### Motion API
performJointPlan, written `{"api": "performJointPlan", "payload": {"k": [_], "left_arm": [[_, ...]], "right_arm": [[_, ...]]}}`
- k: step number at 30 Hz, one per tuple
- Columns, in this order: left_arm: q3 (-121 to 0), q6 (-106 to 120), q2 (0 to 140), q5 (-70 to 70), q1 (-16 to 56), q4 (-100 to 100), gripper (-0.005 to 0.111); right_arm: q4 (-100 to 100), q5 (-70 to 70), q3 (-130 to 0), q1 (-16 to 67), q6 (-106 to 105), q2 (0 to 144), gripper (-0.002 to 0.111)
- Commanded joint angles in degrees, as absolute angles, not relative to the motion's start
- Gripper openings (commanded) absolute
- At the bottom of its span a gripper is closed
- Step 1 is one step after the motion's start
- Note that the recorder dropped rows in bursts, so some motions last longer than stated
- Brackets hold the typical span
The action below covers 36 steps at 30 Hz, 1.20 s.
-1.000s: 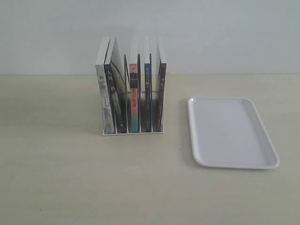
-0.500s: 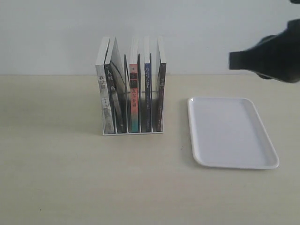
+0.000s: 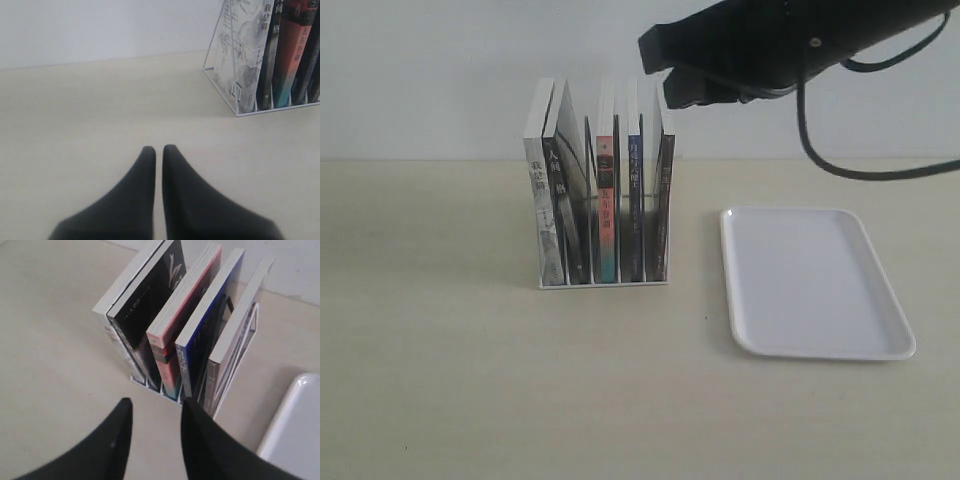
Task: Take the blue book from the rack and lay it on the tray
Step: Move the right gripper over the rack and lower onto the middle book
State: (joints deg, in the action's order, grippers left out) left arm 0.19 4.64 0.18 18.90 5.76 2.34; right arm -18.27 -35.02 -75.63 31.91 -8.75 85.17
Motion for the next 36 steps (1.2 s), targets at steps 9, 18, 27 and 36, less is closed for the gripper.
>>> {"api": "performJointPlan", "payload": {"k": [9, 18, 27, 36], "left_arm": [[0.0, 4.24, 0.0, 18.02, 5.78, 2.29, 0.005], [0.0, 4.24, 0.0, 18.02, 5.78, 2.29, 0.005], [0.0, 4.24, 0.0, 18.02, 5.78, 2.29, 0.005], [0.0, 4.24, 0.0, 18.02, 5.78, 2.29, 0.005]], "right_arm": [[-23.57, -39.33, -87.93, 37.42, -9.0, 95.3, 0.042], [-17.81, -38.89, -96.66, 38.81, 1.79, 103.23, 0.042], [-4.93, -36.44, -97.92, 38.81, 11.1, 106.15, 0.042], [0.79, -42.26, -106.79, 38.81, 16.43, 113.29, 0.042]]}}
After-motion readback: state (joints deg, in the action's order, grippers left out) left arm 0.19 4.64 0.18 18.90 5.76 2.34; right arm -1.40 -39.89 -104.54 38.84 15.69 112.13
